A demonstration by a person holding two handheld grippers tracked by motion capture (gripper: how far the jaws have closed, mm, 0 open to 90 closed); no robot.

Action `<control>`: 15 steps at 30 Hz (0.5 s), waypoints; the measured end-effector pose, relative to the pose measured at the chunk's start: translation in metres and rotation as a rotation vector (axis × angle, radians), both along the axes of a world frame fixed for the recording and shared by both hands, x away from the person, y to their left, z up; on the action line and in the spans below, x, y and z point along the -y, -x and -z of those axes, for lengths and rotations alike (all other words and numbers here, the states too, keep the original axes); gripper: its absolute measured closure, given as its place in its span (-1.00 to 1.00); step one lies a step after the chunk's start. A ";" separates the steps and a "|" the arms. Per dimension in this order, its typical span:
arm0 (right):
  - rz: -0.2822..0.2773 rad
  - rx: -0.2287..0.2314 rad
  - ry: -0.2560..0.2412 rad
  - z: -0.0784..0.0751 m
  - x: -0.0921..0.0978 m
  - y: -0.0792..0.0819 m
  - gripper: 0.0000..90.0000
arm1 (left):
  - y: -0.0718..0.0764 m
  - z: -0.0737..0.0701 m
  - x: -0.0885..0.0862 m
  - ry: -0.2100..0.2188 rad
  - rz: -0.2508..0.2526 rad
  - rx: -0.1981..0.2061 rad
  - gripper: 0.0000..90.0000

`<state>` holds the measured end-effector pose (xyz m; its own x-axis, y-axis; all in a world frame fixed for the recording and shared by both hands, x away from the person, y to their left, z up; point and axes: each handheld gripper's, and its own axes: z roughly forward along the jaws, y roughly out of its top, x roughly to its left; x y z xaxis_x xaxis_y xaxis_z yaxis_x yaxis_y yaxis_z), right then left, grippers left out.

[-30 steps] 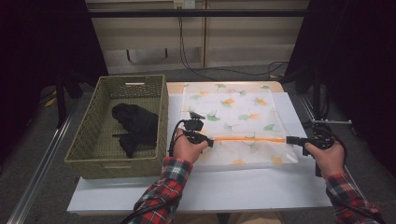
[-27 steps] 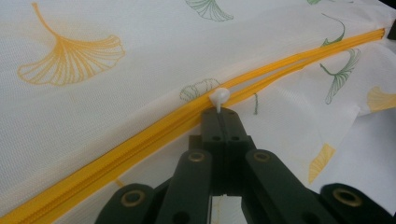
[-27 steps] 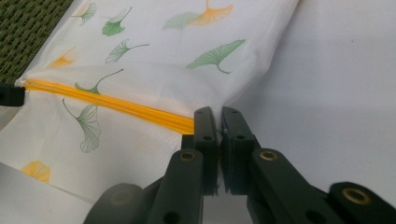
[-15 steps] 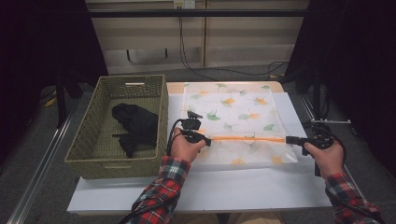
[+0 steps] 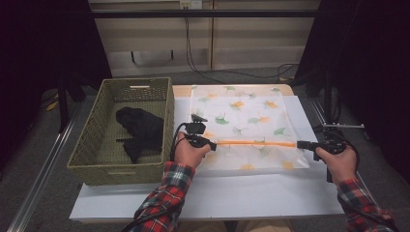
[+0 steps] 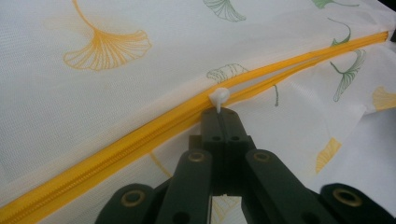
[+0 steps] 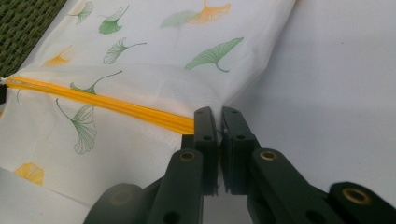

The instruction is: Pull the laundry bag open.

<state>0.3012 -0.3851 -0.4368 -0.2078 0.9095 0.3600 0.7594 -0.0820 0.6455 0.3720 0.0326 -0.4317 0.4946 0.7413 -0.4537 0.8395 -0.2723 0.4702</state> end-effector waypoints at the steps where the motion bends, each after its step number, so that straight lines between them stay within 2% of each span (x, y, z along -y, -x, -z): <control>1: 0.001 0.005 0.002 0.000 0.000 0.000 0.91 | 0.000 0.000 -0.001 0.000 0.000 0.002 1.00; 5: -0.002 0.015 0.001 -0.001 0.000 -0.001 0.91 | -0.001 -0.001 -0.001 -0.001 0.001 0.004 1.00; 9: -0.004 0.007 0.000 0.000 0.000 -0.001 0.91 | -0.001 0.000 -0.002 -0.008 0.002 0.002 1.00; 15: 0.007 0.000 0.013 0.002 0.001 -0.002 0.91 | 0.001 0.000 -0.003 0.003 -0.015 0.000 1.00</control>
<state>0.3030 -0.3863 -0.4387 -0.2016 0.9154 0.3485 0.7591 -0.0789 0.6462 0.3712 0.0351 -0.4316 0.4839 0.7469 -0.4561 0.8433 -0.2586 0.4712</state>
